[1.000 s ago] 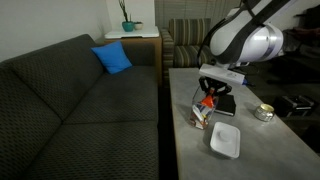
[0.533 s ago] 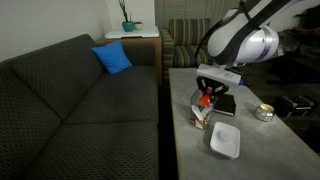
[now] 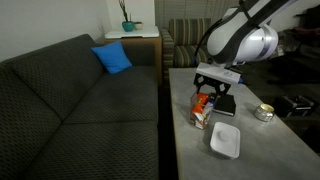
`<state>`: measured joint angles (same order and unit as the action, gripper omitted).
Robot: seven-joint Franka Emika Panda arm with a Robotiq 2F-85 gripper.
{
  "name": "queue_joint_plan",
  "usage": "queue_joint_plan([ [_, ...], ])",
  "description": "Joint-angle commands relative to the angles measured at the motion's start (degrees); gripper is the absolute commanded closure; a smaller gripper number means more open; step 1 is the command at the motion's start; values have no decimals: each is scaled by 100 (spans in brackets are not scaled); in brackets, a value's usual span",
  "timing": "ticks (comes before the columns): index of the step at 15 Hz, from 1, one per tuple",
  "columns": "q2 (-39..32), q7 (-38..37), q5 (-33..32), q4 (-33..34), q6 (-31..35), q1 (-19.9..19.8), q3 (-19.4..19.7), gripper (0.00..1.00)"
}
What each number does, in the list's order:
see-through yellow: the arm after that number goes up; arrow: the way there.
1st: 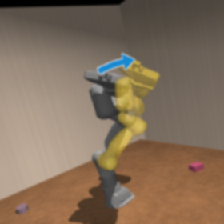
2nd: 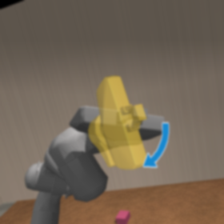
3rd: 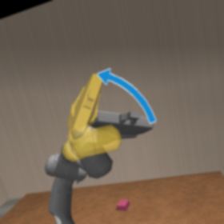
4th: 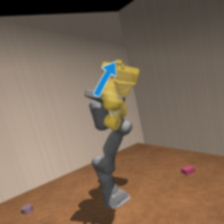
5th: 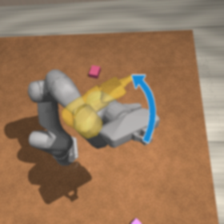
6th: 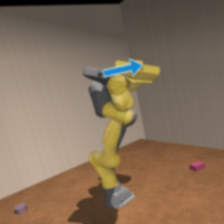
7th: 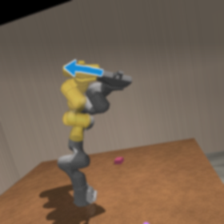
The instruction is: Take the orange packet and place it in the clear container
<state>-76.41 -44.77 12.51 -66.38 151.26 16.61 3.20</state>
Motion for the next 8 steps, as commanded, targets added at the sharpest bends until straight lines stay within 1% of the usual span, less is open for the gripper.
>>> queue_joint_plan([
  [1,652,11,6,-861,373,49,90,0],
  [4,1224,69,22,-1623,782,42,101,0],
  [6,1544,55,-63,-2023,791,55,153,0],
  [8,1795,-45,-257,-2380,721,247,455,0],
])
